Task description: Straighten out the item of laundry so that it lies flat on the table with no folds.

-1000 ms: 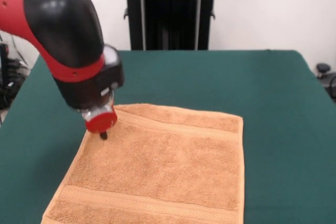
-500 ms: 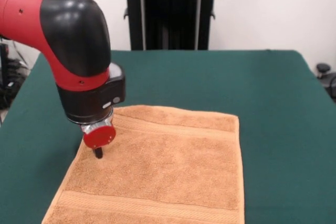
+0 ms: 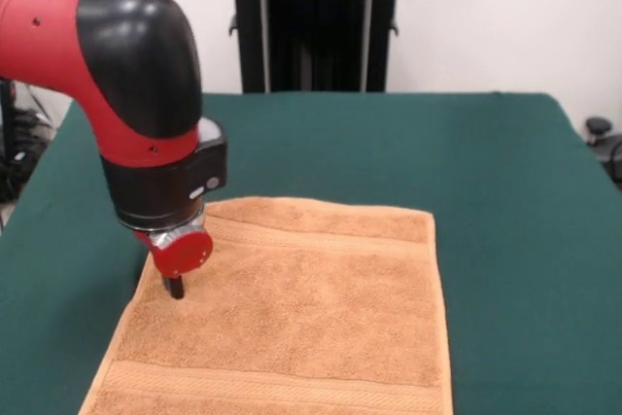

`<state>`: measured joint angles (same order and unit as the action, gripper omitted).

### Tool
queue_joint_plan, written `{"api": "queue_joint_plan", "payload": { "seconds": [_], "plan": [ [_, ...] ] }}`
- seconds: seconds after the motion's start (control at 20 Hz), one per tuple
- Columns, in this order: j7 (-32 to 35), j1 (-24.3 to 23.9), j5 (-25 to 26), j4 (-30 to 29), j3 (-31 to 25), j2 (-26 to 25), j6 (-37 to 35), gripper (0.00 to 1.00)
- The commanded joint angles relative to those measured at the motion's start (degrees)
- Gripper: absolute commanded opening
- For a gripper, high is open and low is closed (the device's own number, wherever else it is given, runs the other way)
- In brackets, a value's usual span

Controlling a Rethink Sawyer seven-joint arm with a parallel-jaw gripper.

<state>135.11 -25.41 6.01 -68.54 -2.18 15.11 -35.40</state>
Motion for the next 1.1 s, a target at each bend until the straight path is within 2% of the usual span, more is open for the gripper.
{"api": "queue_joint_plan", "payload": {
  "seconds": [0.05,0.15,0.25,0.3,0.45,0.55,0.65,0.95,1.0,1.1],
  "plan": [
    [-19.61,-16.64,26.76,4.68,-23.07,-25.82,38.22,0.00],
    [-20.83,-22.83,35.13,4.76,-31.88,-28.60,38.49,0.00],
    [-20.37,-27.00,38.82,4.57,-38.21,-31.47,37.09,0.00],
    [-15.94,-26.61,40.08,4.95,-38.48,-31.58,38.35,0.00],
    [-8.26,-28.36,42.38,5.39,-42.57,-34.38,39.65,0.00],
    [0.47,-23.68,39.85,6.82,-37.68,-32.28,44.82,0.00],
    [5.19,-18.49,33.57,7.79,-31.05,-30.18,48.81,0.00],
    [4.50,-13.83,24.60,6.69,-23.91,-26.81,42.97,0.00],
    [2.11,-15.62,24.92,6.07,-26.13,-27.16,40.53,0.00],
    [-0.06,-15.65,24.35,5.89,-26.10,-26.94,38.99,0.00]
  ]
}}
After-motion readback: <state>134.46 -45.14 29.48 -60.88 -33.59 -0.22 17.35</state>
